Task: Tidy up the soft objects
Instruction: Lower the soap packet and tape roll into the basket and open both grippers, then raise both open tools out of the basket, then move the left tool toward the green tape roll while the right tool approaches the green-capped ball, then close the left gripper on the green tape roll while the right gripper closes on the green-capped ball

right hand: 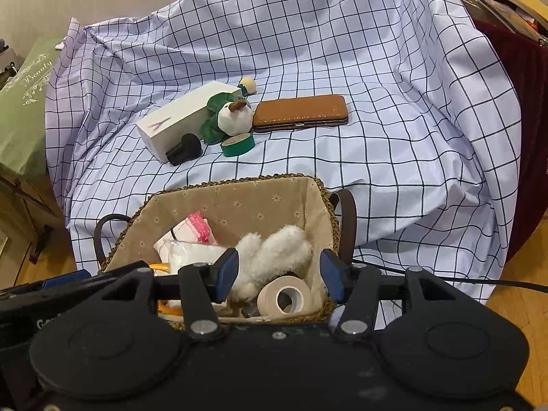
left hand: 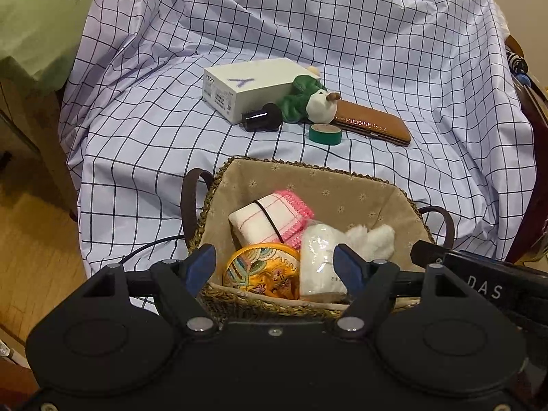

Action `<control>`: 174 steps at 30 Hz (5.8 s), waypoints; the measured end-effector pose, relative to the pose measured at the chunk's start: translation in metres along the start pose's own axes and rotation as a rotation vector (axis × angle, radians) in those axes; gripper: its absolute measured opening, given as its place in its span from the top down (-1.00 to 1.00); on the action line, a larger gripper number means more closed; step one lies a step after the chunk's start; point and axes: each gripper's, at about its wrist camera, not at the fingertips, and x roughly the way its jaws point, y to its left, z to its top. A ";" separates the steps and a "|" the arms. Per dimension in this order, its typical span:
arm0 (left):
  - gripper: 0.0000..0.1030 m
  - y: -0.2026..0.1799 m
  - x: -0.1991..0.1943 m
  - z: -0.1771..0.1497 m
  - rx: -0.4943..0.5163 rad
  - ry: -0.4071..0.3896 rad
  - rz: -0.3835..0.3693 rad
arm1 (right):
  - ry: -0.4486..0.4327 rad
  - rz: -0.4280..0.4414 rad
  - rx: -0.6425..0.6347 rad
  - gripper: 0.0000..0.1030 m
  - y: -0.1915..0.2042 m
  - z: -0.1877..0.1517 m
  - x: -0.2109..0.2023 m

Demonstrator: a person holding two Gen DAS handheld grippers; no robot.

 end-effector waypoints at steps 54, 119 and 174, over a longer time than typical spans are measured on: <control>-0.63 -0.001 0.015 0.005 0.038 0.057 0.021 | -0.067 -0.054 -0.020 -0.46 -0.004 0.006 -0.001; -0.67 -0.043 0.162 0.132 0.187 0.158 -0.126 | -0.020 0.090 -0.471 -0.47 0.050 0.318 0.301; -0.09 -0.054 0.200 0.148 0.181 0.202 -0.171 | -0.004 0.072 -0.298 -0.14 -0.004 0.309 0.299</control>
